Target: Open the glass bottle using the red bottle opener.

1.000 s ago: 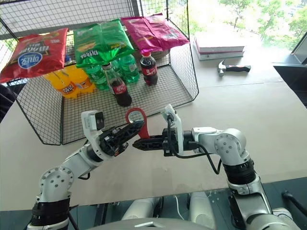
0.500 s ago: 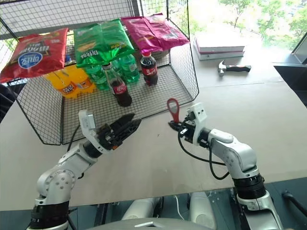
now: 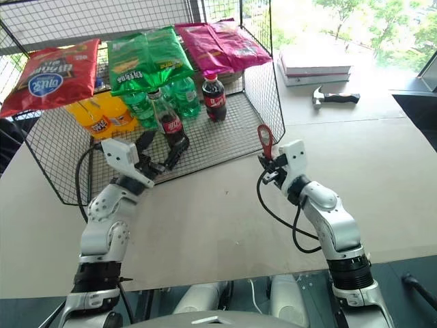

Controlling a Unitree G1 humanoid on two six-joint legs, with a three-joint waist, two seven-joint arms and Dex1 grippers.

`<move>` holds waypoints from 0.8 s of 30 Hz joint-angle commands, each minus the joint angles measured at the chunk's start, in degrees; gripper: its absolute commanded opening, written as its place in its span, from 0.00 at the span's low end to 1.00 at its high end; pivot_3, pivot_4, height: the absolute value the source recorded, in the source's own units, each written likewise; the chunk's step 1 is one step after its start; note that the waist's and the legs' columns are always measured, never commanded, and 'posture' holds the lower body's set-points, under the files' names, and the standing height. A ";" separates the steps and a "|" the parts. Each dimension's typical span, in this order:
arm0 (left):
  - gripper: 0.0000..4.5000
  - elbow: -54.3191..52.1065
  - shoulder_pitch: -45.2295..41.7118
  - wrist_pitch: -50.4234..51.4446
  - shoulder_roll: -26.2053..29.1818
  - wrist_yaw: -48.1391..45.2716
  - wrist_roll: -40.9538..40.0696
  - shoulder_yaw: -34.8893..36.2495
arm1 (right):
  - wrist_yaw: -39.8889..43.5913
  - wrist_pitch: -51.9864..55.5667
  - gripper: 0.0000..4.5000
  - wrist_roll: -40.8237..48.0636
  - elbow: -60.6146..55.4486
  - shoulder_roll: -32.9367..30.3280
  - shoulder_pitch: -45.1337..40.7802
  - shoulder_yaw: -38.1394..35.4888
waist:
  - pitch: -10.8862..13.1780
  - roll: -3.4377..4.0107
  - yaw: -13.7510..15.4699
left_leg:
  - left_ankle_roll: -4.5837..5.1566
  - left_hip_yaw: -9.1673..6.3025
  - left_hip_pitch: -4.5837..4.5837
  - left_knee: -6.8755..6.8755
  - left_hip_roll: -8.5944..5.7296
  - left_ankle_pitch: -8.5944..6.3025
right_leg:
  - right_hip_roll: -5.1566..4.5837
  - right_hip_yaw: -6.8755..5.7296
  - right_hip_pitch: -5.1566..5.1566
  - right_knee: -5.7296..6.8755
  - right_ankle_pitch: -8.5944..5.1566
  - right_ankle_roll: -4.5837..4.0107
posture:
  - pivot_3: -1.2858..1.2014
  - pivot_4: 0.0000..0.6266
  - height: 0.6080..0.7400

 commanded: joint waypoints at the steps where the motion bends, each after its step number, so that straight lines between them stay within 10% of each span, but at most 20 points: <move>1: 0.97 4.30 -4.07 -5.71 -0.24 3.53 4.07 0.90 | 0.14 -2.77 0.00 -1.73 -3.56 0.06 -0.33 0.54 | 0.00 0.00 0.00 | 0.00 0.00 0.00 0.00 0.00 0.00 | 0.00 0.00 -0.01 0.01 0.00 0.00 | 0.52 0.24 1.00; 24: 0.97 33.05 -22.02 -15.00 -0.05 4.36 7.33 0.37 | 0.06 -7.42 0.00 -10.36 -6.57 0.82 1.23 5.19 | -0.01 -0.02 -0.47 | 0.00 -0.07 -0.02 0.08 -0.04 0.01 | 0.00 -0.08 -0.01 0.07 0.01 0.02 | 0.52 0.24 1.00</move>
